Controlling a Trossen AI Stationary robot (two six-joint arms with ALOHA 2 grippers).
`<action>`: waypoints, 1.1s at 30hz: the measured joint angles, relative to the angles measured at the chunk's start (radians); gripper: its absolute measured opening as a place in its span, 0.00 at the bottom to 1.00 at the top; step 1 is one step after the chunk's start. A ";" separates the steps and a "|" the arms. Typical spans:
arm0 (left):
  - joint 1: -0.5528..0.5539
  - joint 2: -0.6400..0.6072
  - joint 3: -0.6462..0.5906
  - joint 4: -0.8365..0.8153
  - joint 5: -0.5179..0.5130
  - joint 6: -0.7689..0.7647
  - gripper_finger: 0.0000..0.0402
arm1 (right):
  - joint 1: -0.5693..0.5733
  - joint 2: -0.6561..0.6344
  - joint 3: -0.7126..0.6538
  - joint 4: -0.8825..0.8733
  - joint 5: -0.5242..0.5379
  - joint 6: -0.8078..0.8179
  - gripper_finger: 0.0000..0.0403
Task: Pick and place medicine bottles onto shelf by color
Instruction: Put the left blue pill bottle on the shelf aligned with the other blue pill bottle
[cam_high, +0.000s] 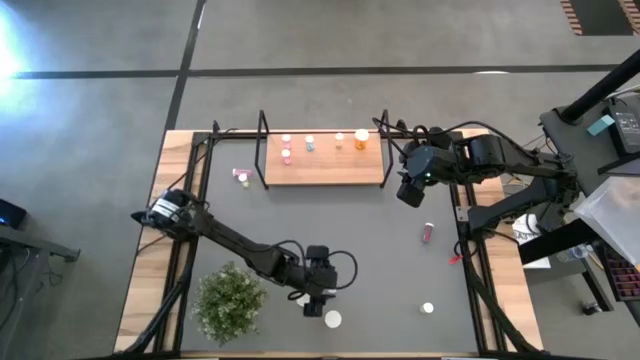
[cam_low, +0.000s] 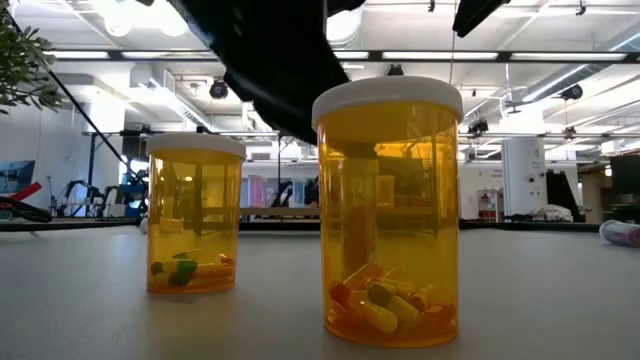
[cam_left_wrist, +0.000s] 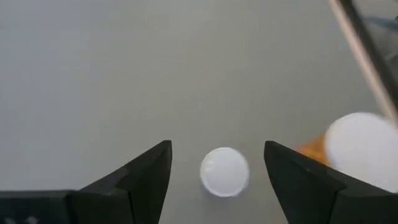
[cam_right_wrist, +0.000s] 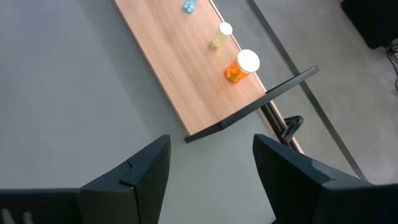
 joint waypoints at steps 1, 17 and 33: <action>0.000 0.004 -0.001 -0.001 -0.013 0.014 0.60 | 0.000 0.000 0.000 0.000 0.000 0.000 0.54; -0.002 0.017 -0.028 -0.004 0.011 0.019 0.51 | 0.000 0.000 0.000 0.000 0.000 0.000 0.54; -0.001 0.017 -0.027 -0.003 0.030 0.020 0.22 | 0.000 0.000 0.000 0.000 0.000 0.000 0.54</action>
